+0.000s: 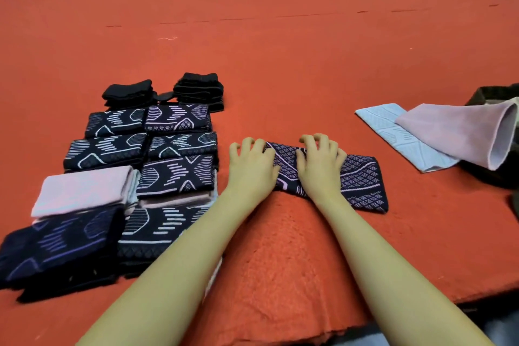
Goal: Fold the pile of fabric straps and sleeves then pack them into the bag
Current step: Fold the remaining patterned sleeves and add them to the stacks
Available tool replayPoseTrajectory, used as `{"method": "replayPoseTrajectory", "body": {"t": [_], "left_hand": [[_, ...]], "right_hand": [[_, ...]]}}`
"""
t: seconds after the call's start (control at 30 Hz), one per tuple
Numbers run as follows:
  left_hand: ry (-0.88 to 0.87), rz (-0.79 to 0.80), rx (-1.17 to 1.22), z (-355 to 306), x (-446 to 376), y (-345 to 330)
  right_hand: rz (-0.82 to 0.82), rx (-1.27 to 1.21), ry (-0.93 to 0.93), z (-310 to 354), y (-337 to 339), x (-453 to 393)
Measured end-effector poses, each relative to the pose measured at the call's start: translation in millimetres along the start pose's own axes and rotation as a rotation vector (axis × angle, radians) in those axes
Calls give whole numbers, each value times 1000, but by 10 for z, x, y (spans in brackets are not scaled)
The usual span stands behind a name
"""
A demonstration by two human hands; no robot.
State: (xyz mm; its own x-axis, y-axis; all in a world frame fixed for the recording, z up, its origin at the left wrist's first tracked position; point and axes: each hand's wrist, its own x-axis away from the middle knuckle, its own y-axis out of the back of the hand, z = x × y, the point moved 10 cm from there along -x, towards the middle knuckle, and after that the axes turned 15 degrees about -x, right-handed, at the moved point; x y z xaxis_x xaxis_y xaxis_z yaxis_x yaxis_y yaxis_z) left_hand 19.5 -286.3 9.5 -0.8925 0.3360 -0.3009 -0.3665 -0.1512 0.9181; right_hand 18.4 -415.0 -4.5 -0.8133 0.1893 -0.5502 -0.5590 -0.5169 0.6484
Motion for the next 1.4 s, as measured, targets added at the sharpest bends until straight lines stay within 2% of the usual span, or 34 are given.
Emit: {"method": "replayPoseTrajectory", "body": {"t": [0.07, 0.17, 0.3, 0.43, 0.6, 0.7, 0.83, 0.9, 0.97, 1.0, 1.07, 1.17, 1.27, 1.4], "left_hand": [[-78, 56, -34, 53, 29, -56], [-205, 158, -57, 99, 78, -130], [-358, 131, -133, 93, 131, -116], [-474, -81, -271, -1, 230, -16], [-411, -259, -86, 7, 288, 162], [-389, -276, -24, 75, 302, 227], [-384, -325, -117, 96, 320, 229], [-371, -220, -192, 100, 270, 141], [-373, -14, -243, 85, 287, -17], [-364, 46, -275, 98, 297, -98], [-324, 68, -277, 111, 340, -93], [-191, 13, -189, 81, 364, 42], [-134, -29, -98, -126, 342, 230], [-173, 72, -5, -515, 346, 112]], "right_hand": [[42, -83, 139, 157, 47, 87], [258, -189, 222, 269, -26, 260], [376, -106, 300, 301, -48, 436], [279, -52, 345, 358, 45, 472], [24, -20, 357, 394, 255, 489], [-11, -38, 280, 303, 320, 478], [59, -15, 191, 221, 251, 482], [123, -11, 172, 210, 204, 514], [165, -22, 134, 146, 212, 554], [152, -19, 110, 99, 253, 564], [26, 11, 57, -20, 468, 582], [-167, 126, -148, -361, 849, 629], [-110, 207, -421, -722, 932, 758], [-27, 225, -543, -839, 900, 819]]}}
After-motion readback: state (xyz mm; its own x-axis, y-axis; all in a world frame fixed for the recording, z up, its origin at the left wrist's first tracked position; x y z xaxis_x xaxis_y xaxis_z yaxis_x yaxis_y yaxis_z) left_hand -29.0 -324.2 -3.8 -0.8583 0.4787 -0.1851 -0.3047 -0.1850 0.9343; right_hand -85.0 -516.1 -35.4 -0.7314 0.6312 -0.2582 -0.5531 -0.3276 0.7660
